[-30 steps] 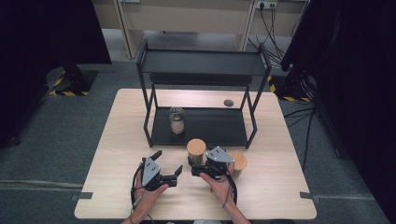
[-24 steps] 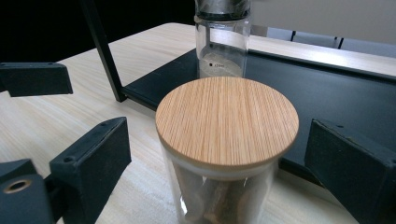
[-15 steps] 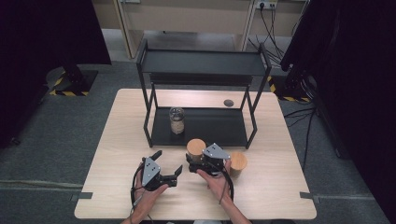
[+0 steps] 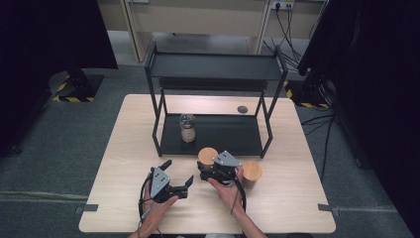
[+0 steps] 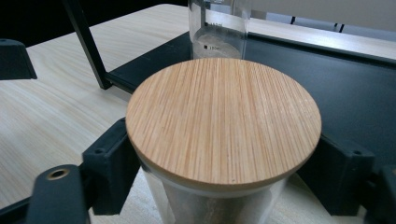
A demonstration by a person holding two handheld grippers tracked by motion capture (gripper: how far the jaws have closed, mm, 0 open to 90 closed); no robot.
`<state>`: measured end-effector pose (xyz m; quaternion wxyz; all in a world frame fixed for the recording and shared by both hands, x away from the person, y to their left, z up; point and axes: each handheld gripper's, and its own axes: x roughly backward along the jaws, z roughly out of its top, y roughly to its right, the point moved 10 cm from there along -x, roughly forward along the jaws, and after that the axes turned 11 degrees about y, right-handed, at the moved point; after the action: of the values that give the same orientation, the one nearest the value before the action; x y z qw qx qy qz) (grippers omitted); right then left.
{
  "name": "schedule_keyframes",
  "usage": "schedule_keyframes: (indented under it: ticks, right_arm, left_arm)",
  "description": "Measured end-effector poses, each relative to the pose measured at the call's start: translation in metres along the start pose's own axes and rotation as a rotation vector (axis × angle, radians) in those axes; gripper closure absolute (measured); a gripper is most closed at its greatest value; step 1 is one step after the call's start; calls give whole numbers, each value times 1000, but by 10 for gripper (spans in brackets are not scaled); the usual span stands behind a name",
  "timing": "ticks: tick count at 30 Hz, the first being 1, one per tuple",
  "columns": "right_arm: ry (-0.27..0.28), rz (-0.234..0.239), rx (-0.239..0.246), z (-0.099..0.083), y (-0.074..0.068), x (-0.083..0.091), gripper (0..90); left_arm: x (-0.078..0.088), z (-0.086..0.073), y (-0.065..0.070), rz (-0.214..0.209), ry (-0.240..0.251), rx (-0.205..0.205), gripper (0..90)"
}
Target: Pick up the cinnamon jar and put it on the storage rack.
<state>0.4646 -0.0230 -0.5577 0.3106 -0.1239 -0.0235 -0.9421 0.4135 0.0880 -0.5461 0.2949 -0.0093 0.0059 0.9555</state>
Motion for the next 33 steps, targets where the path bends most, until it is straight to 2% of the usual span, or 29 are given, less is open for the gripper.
schedule_keyframes:
  ticks: [2,11,21,33]
  right_arm:
    - [0,11,-1,0,-1,-1,250]
    - [5,4,28,3,-2,0,260]
    - [39,22,28,22,-6,4,260]
    - [30,28,33,25,-6,2,260]
  left_arm:
    - [0,0,0,0,0,0,24]
    - [0,0,0,-1,1,1,24]
    - [0,0,0,0,0,1,24]
    - [0,0,0,0,0,1,24]
